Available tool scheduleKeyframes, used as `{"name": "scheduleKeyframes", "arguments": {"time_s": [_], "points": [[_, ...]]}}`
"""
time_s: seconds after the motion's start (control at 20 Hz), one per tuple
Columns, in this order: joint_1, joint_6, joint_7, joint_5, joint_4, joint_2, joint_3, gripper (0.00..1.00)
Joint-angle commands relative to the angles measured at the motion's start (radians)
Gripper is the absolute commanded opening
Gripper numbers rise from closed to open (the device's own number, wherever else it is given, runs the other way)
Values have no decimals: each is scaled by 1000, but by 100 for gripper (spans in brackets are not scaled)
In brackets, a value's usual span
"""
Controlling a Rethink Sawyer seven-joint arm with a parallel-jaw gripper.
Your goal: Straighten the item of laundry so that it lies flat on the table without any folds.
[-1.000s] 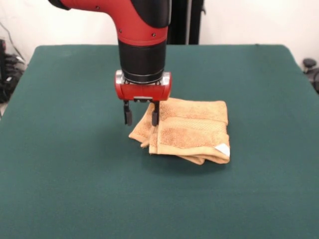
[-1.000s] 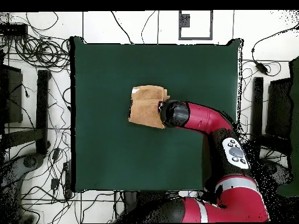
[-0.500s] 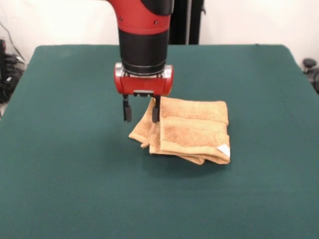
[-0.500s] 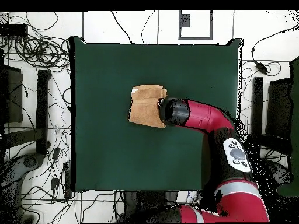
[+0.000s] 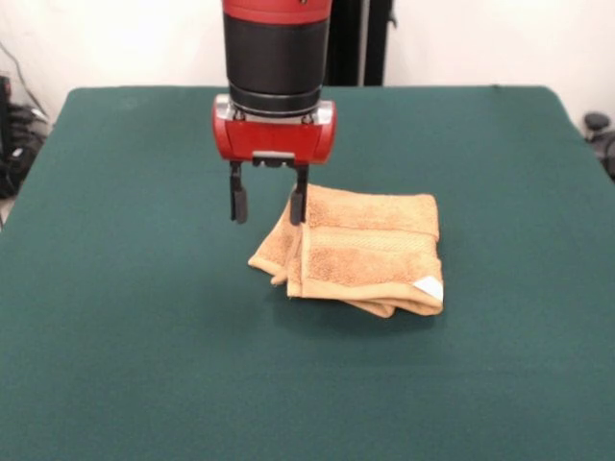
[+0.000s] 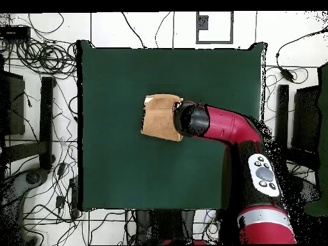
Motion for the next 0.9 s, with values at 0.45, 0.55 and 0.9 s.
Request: {"name": "scheduleKeyframes", "arguments": {"time_s": [0.45,0.55,0.9], "points": [[44,67,74,0,51,41,96,100],[51,57,87,3,53,43,94,100],[92,56,137,16,60,31,65,100]]}}
